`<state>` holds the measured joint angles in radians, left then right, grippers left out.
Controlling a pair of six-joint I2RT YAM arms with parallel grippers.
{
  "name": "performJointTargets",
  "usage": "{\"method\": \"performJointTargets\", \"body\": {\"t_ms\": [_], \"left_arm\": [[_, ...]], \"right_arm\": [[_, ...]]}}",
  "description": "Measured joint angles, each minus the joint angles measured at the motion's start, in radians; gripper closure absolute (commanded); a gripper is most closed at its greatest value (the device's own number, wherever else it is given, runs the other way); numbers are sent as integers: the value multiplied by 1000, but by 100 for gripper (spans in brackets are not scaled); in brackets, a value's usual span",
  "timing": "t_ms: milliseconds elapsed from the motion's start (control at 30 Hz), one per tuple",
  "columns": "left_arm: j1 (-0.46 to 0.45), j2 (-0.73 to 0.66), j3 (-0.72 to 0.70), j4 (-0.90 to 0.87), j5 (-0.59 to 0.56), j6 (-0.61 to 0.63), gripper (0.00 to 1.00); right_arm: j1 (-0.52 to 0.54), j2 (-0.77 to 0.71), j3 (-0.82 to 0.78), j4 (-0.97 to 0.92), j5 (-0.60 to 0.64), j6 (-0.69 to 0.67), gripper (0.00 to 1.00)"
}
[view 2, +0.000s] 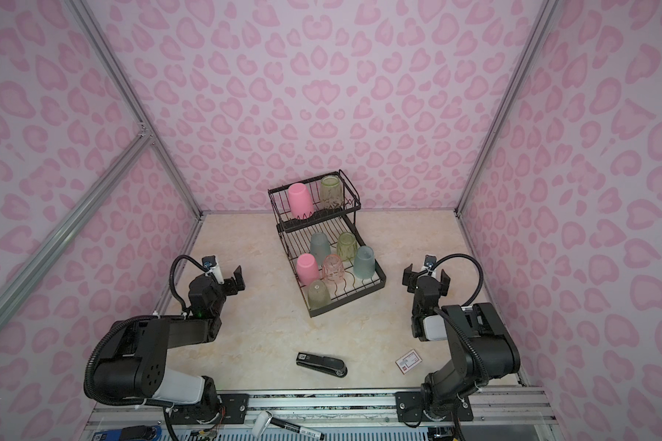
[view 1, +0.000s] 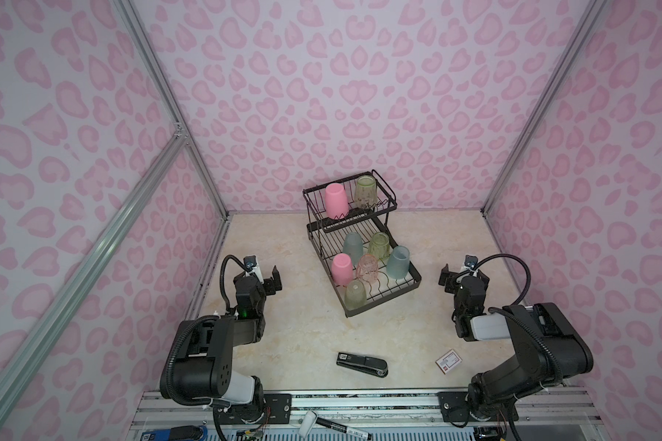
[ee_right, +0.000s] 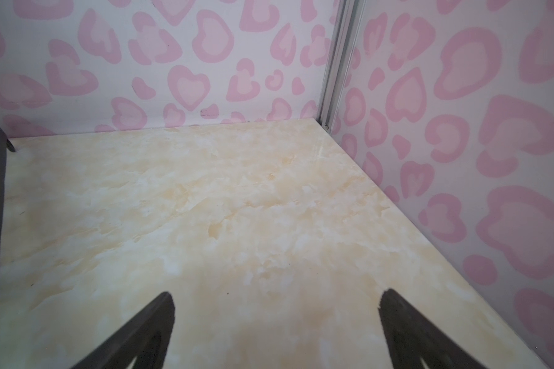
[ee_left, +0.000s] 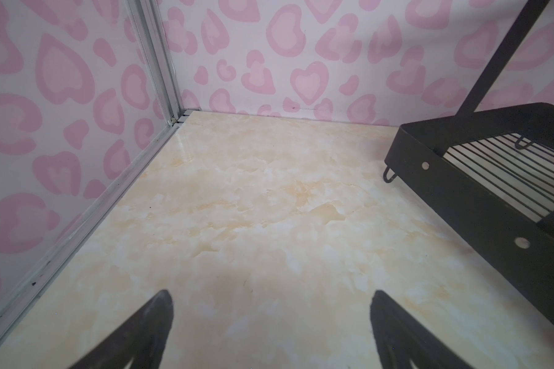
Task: Load cups into a dish rack
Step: Reset both arms
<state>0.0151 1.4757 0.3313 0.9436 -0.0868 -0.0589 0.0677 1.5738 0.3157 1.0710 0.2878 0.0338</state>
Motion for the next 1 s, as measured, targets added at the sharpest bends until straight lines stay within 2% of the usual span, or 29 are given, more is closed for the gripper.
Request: {"method": "performJointTargets", "body": {"t_ms": [167, 333, 433, 667, 1000], "left_arm": [[0, 0, 0, 0, 0, 0, 2], [0, 0, 0, 0, 0, 0, 2], [0, 0, 0, 0, 0, 0, 2], [0, 0, 0, 0, 0, 0, 2], [0, 8, 11, -5, 0, 0, 2]], "right_arm": [[8, 0, -23, 24, 8, -1, 0], [26, 19, -149, 189, 42, -12, 0], [24, 23, -156, 240, 63, -12, 0], [20, 6, -21, 124, 73, -11, 0], [3, 2, -8, 29, 44, 1, 0]]}}
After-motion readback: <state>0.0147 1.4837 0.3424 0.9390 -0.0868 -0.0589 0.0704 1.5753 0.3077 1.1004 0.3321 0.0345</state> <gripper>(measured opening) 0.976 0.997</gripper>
